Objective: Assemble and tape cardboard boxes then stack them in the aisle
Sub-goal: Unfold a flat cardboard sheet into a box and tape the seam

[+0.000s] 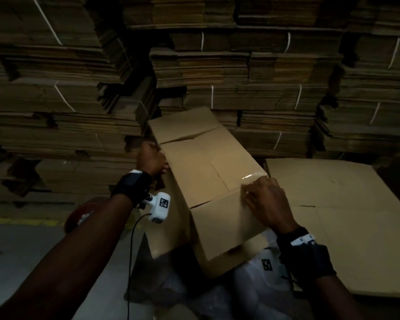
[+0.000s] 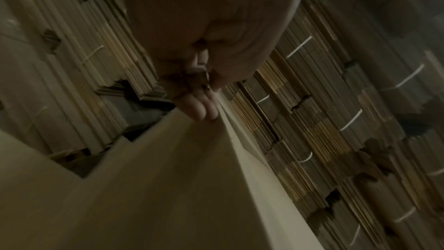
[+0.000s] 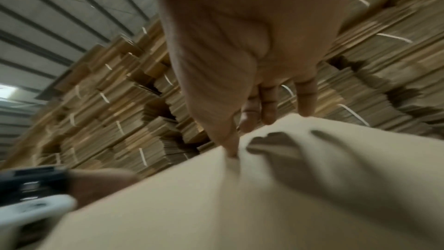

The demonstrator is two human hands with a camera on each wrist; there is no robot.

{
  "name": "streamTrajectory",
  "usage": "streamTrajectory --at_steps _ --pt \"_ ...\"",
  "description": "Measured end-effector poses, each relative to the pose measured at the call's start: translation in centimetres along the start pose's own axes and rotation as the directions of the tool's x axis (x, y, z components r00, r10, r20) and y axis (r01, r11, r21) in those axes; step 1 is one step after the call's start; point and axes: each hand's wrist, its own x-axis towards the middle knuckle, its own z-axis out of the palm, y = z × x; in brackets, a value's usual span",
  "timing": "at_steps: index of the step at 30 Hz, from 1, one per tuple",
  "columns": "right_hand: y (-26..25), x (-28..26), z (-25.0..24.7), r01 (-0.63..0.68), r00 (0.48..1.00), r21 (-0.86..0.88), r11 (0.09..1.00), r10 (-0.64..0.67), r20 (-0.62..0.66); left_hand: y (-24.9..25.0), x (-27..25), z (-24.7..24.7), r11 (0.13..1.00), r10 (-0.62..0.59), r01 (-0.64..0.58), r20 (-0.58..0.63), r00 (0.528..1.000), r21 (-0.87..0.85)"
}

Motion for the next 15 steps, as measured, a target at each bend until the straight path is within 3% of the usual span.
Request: streamTrajectory --at_steps 3,5,6,7,8,9,10,12,15 --pt "-0.6 0.1 0.0 0.061 0.997 0.005 0.998 -0.061 0.036 1.6 0.1 0.8 0.976 0.210 -0.216 0.164 0.964 0.023" --pt "-1.3 0.4 -0.2 0.126 0.989 0.079 0.989 -0.131 0.069 2.5 -1.4 1.5 0.899 0.349 -0.419 0.370 0.861 0.126" --pt "-1.6 0.8 -0.5 0.149 0.982 0.102 0.984 -0.159 0.098 2.9 -2.4 1.9 0.801 0.418 -0.565 0.491 0.764 0.198" --pt "-1.8 1.3 -0.6 0.159 0.974 0.106 0.982 -0.174 0.145 3.2 -3.3 2.3 0.639 0.461 -0.717 0.608 0.647 0.279" --pt "-1.9 1.9 -0.7 0.159 0.964 0.100 0.982 -0.177 0.199 3.4 -4.2 2.8 0.452 0.422 -0.819 0.723 0.547 0.355" --pt "-1.8 2.5 -0.6 0.152 0.952 0.090 0.984 -0.170 0.255 3.6 -5.2 3.3 0.284 0.333 -0.871 0.811 0.481 0.400" --pt "-1.7 3.0 -0.6 0.141 0.937 0.082 0.987 -0.160 0.311 3.6 -6.0 3.8 0.162 0.219 -0.879 0.853 0.474 0.448" --pt "-1.3 3.9 -0.6 0.109 0.914 0.080 0.991 -0.132 0.384 3.3 -7.1 4.6 0.012 0.127 -0.877 0.869 0.477 0.480" --pt "-0.9 4.3 -0.8 0.079 0.903 0.084 0.993 -0.107 0.415 3.1 -7.6 4.8 -0.065 0.125 -0.862 0.861 0.492 0.502"
